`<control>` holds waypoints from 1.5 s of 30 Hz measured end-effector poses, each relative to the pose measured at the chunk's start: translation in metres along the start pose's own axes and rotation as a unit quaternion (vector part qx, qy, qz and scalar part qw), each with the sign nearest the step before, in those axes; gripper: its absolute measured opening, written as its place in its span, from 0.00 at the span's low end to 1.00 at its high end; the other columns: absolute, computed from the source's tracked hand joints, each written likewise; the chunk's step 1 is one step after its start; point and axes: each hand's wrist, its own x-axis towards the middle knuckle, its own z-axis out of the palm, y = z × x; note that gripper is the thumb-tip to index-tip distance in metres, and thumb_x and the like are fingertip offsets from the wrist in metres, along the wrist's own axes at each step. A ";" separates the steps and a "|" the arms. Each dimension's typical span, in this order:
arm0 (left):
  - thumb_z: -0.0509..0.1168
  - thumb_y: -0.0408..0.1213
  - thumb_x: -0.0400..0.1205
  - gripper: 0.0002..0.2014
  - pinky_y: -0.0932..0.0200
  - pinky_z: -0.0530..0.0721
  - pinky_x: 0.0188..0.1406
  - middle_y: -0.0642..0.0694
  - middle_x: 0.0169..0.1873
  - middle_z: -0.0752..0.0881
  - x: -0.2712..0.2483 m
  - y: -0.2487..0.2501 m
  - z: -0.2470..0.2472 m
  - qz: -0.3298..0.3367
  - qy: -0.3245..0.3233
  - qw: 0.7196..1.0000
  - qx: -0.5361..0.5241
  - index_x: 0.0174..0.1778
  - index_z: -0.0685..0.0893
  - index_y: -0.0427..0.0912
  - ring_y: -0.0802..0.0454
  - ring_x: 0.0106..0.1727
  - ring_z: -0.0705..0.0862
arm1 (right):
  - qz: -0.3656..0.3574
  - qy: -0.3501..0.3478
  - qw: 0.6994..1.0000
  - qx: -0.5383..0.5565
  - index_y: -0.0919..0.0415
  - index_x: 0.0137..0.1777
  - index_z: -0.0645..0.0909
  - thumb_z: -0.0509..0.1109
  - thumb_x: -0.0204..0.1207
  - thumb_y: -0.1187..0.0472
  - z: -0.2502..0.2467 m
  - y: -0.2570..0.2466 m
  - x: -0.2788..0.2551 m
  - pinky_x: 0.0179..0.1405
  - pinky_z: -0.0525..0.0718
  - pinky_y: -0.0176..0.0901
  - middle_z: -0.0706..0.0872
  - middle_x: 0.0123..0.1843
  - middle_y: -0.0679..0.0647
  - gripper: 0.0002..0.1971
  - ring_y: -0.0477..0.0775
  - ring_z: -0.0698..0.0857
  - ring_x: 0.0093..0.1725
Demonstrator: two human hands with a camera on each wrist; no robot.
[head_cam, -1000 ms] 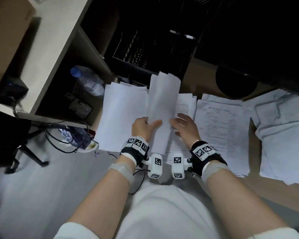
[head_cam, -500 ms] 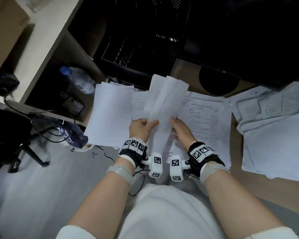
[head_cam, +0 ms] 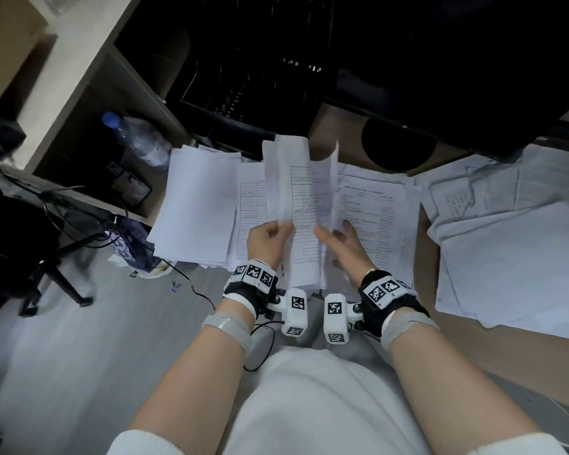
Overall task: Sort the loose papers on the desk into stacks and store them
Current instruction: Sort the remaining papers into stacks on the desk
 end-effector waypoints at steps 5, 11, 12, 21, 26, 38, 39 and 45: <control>0.72 0.38 0.83 0.06 0.53 0.89 0.51 0.39 0.44 0.93 0.004 -0.001 -0.014 -0.024 -0.007 0.999 -0.040 0.43 0.91 0.41 0.48 0.44 0.89 | -0.006 0.064 0.998 0.018 0.52 0.63 0.83 0.73 0.80 0.54 -0.011 0.004 0.001 0.54 0.84 0.42 0.89 0.59 0.48 0.13 0.48 0.87 0.58; 0.71 0.49 0.75 0.19 0.56 0.69 0.35 0.43 0.26 0.73 0.019 -0.016 -0.031 -0.038 0.031 0.998 -0.024 0.29 0.77 0.38 0.51 0.30 0.70 | 0.056 0.265 0.960 -0.077 0.61 0.63 0.86 0.62 0.82 0.62 -0.014 0.022 0.016 0.57 0.81 0.48 0.88 0.60 0.57 0.15 0.65 0.85 0.57; 0.71 0.46 0.79 0.20 0.58 0.67 0.33 0.46 0.23 0.72 0.024 -0.019 -0.035 -0.043 0.022 0.999 -0.013 0.27 0.73 0.41 0.51 0.27 0.68 | 0.053 0.284 0.954 -0.076 0.61 0.62 0.85 0.61 0.82 0.62 -0.014 0.021 0.017 0.57 0.81 0.51 0.88 0.61 0.58 0.15 0.66 0.85 0.58; 0.65 0.39 0.88 0.15 0.47 0.87 0.62 0.37 0.57 0.91 0.069 -0.014 -0.054 -0.122 -0.143 0.968 -0.167 0.63 0.86 0.32 0.42 0.59 0.90 | 0.035 0.390 0.918 -0.060 0.61 0.74 0.79 0.60 0.83 0.59 0.011 0.003 0.035 0.66 0.80 0.59 0.84 0.70 0.61 0.20 0.68 0.82 0.67; 0.61 0.37 0.87 0.12 0.55 0.84 0.46 0.42 0.39 0.89 0.101 -0.022 -0.071 -0.125 -0.044 0.991 -0.025 0.41 0.84 0.37 0.43 0.44 0.86 | 0.028 0.441 0.895 -0.064 0.62 0.78 0.74 0.59 0.86 0.60 0.020 -0.008 0.041 0.68 0.77 0.53 0.80 0.75 0.62 0.22 0.67 0.79 0.71; 0.57 0.26 0.84 0.13 0.57 0.78 0.46 0.39 0.50 0.88 0.121 -0.038 -0.072 -0.104 -0.077 0.974 0.185 0.57 0.86 0.35 0.38 0.50 0.85 | -0.076 0.524 0.849 0.005 0.65 0.83 0.65 0.55 0.90 0.61 0.035 -0.023 0.031 0.65 0.66 0.31 0.76 0.78 0.61 0.23 0.59 0.75 0.75; 0.58 0.26 0.83 0.14 0.54 0.82 0.50 0.37 0.54 0.88 0.123 -0.039 -0.070 -0.104 -0.090 0.974 0.181 0.60 0.85 0.34 0.36 0.54 0.86 | -0.078 0.517 0.852 0.015 0.65 0.83 0.64 0.56 0.90 0.60 0.036 -0.023 0.032 0.69 0.67 0.32 0.74 0.79 0.60 0.23 0.58 0.74 0.76; 0.64 0.42 0.87 0.29 0.53 0.72 0.76 0.38 0.79 0.73 0.120 -0.030 -0.081 -0.096 -0.093 0.990 0.050 0.84 0.65 0.37 0.40 0.77 0.75 | -0.076 0.421 0.903 0.035 0.64 0.83 0.66 0.60 0.88 0.58 0.059 -0.025 0.052 0.82 0.68 0.53 0.74 0.80 0.58 0.25 0.58 0.73 0.78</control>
